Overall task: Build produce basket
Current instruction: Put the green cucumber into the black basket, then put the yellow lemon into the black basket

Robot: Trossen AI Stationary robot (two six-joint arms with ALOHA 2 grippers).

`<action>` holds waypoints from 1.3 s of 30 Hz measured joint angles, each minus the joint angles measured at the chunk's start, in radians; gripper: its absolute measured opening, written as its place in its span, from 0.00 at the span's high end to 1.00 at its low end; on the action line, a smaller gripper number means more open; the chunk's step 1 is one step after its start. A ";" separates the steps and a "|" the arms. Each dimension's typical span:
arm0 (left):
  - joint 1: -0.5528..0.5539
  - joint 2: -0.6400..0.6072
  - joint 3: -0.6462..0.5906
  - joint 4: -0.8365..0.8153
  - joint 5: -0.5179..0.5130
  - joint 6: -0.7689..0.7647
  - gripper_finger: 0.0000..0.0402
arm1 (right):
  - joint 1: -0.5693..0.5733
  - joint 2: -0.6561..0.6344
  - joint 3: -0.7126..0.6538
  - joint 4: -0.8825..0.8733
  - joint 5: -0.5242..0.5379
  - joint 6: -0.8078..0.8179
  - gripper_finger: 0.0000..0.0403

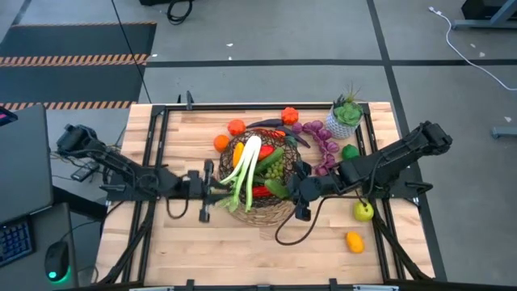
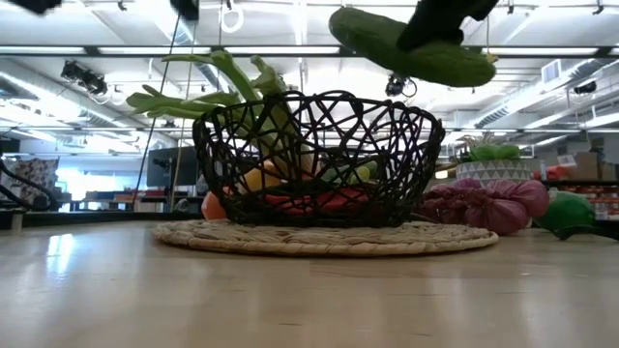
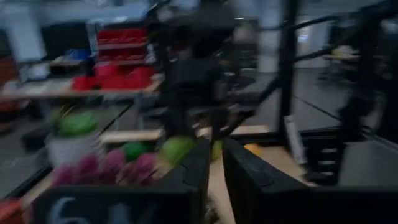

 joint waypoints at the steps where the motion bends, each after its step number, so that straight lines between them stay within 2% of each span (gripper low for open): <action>1: 0.025 -0.013 -0.030 0.009 0.001 -0.023 0.89 | -0.009 0.000 0.000 0.011 0.000 -0.008 0.66; 5: 0.117 -0.083 -0.163 0.147 0.002 -0.094 0.97 | -0.050 0.000 0.000 0.073 0.002 -0.044 0.66; 8: 0.162 -0.160 -0.259 0.238 0.035 -0.110 0.99 | -0.090 0.000 0.000 0.111 0.002 -0.050 0.66; 12: 0.202 -0.260 -0.335 0.264 0.076 -0.123 0.98 | -0.139 0.000 0.000 0.129 0.003 -0.015 0.66; 16: 0.239 -0.315 -0.352 0.249 0.156 -0.115 0.99 | -0.175 0.001 0.000 0.139 0.004 -0.006 0.64; 19: 0.280 -0.328 -0.353 0.239 0.247 -0.114 0.99 | -0.198 0.001 0.000 0.154 -0.006 -0.004 0.58; 22: 0.329 -0.329 -0.353 0.231 0.314 -0.122 0.99 | -0.215 0.001 0.000 0.156 -0.021 0.021 0.47; 29: 0.440 -0.328 -0.353 0.098 0.378 -0.178 0.99 | -0.244 0.001 0.000 0.148 -0.032 0.057 0.23; 33: 0.475 -0.328 -0.353 0.090 0.454 -0.203 0.99 | -0.247 -0.010 0.000 0.092 -0.140 0.134 0.19; 39: 0.500 -0.328 -0.353 0.090 0.465 -0.220 0.99 | -0.207 -0.010 0.000 -0.096 -0.351 0.340 0.22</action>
